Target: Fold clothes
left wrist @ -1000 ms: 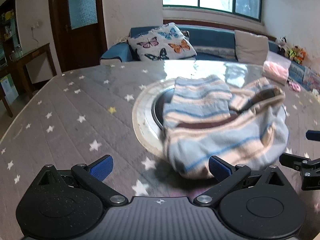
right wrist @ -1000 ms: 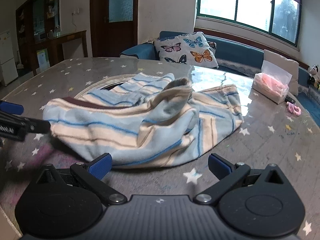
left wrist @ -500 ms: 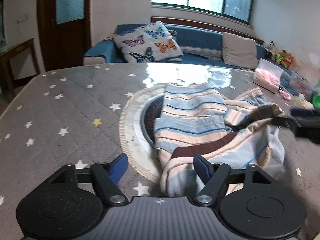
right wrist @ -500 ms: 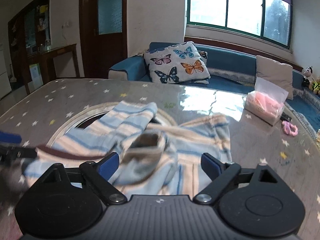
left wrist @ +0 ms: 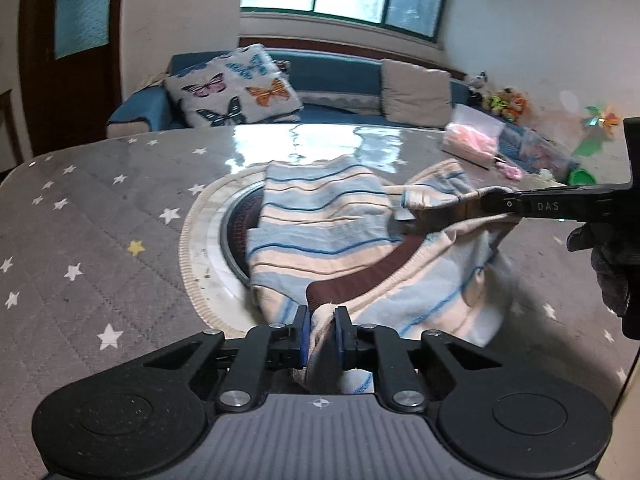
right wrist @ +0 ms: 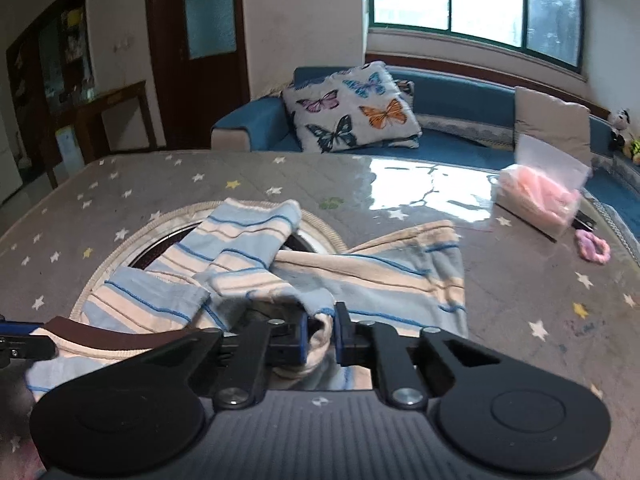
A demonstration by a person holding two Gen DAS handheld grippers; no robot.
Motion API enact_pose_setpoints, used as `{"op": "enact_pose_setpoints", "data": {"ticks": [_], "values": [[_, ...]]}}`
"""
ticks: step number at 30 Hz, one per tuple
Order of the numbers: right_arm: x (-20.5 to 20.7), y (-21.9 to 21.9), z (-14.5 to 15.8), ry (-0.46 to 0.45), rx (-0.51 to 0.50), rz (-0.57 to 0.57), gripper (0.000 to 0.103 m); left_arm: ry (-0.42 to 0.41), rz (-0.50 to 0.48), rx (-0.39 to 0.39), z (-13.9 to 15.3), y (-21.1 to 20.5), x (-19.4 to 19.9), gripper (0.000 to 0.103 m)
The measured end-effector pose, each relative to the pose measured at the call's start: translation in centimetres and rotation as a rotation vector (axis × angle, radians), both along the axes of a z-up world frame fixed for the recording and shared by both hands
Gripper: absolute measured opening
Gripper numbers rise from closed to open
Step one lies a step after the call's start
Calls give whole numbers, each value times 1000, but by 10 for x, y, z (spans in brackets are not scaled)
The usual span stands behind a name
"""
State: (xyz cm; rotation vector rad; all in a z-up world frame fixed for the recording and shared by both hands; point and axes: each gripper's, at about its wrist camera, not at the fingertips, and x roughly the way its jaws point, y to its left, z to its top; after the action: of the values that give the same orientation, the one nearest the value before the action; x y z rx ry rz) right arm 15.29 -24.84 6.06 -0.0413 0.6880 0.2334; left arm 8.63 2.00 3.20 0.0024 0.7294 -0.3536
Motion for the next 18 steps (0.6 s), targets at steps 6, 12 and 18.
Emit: {"op": "enact_pose_setpoints", "data": {"ticks": [6, 12, 18], "values": [[-38, -23, 4, -10, -1, -34, 8, -10, -95, -19, -1, -9, -26, 12], [-77, -43, -3, 35, -42, -60, 8, 1, -246, -1, -9, -25, -59, 12], [-100, -58, 0, 52, -92, -76, 24, 1, -288, 7, -6, -27, -66, 13]]}}
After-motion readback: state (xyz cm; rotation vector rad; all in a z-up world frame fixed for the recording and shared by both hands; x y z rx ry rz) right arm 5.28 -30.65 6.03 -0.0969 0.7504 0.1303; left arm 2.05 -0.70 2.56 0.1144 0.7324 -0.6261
